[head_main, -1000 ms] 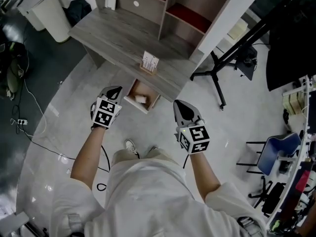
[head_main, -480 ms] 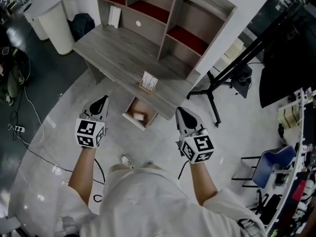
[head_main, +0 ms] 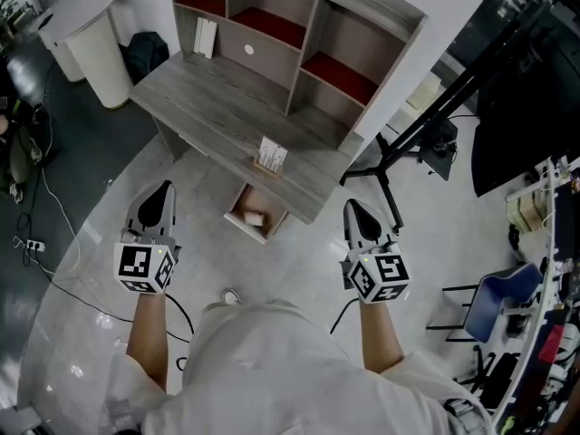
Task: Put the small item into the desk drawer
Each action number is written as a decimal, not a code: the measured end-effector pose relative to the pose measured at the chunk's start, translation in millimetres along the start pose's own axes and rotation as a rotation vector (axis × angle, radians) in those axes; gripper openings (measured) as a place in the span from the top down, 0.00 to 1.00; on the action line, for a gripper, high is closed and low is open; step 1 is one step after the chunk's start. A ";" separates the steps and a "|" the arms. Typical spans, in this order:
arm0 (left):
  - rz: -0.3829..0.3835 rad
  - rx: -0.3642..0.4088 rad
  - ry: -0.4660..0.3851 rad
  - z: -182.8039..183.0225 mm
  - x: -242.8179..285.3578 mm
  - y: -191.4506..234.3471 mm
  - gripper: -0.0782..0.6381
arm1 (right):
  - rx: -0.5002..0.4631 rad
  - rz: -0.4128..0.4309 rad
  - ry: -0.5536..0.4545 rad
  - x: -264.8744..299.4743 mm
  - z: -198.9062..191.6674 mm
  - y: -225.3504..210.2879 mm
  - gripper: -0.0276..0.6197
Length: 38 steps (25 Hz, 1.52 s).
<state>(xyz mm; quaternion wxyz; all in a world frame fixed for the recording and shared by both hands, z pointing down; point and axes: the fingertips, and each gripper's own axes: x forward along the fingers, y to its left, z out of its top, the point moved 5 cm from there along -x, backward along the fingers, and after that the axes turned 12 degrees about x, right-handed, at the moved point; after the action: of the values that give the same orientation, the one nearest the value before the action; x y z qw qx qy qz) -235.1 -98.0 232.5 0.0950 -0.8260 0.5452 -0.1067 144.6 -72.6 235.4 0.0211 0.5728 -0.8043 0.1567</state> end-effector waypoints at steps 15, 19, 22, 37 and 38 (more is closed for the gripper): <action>0.160 -0.022 -0.041 -12.2 -69.7 28.4 0.88 | -0.001 -0.028 -0.084 -11.8 20.6 8.9 0.96; 0.149 -0.012 -0.051 -9.3 -71.9 28.1 0.88 | -0.011 -0.028 -0.089 -10.9 23.3 13.1 0.96; 0.152 -0.020 -0.041 -15.2 -74.3 31.7 0.88 | -0.009 -0.025 -0.087 -8.9 23.1 17.4 0.96; 0.098 -0.045 -0.063 -12.9 -78.7 36.0 0.88 | -0.033 0.006 -0.080 3.1 26.2 54.9 0.96; 0.093 -0.046 -0.065 -12.7 -78.4 35.4 0.88 | -0.033 0.004 -0.080 2.1 26.2 55.6 0.96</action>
<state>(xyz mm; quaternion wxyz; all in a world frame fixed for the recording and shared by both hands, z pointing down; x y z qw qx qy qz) -299.8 -40.0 229.3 0.0987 -0.8048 0.5819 -0.0628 96.1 -65.4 198.3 -0.0019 0.5767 -0.8080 0.1206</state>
